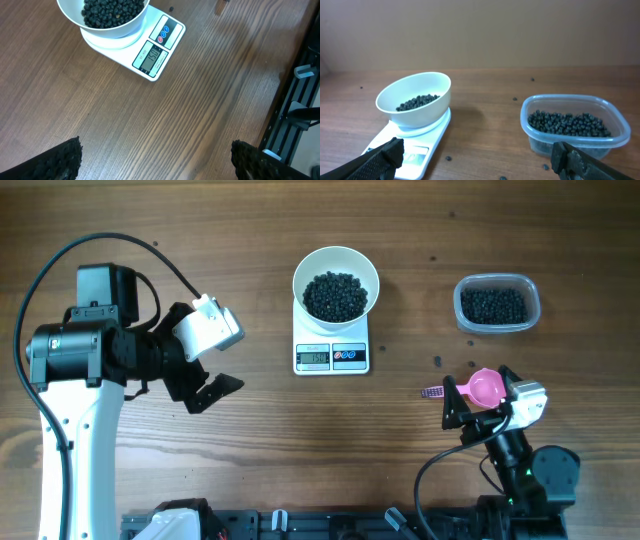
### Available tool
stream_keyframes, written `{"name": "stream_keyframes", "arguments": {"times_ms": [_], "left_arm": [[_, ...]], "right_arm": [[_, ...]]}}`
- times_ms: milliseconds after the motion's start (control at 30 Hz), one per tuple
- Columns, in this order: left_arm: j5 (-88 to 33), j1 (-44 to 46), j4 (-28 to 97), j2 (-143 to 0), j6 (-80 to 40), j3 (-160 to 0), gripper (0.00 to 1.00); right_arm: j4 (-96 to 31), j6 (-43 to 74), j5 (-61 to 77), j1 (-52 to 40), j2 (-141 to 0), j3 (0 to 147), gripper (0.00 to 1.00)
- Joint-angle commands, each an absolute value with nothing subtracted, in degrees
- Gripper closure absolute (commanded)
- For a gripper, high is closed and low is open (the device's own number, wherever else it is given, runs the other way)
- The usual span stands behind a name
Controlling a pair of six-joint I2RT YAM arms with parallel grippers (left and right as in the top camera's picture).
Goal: Scoop item into bowl and weigh 150g on scale
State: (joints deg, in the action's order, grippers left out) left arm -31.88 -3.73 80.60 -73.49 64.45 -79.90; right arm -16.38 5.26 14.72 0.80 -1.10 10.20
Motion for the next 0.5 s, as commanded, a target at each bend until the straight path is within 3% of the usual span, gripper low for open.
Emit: {"name": "stream_keyframes", "arguments": {"times_ms": [0, 467], "left_arm": [[-33.12, -3.92, 80.62, -72.93, 65.58, -80.9, 0.0], [-33.12, -3.92, 80.62, -72.93, 65.6, -80.9, 0.0]], "right_arm": [[-14.17, 4.51, 16.38, 0.4, -0.21, 7.88, 0.0], [-13.76, 3.64, 16.56, 0.4, -0.21, 5.58, 0.0]]}}
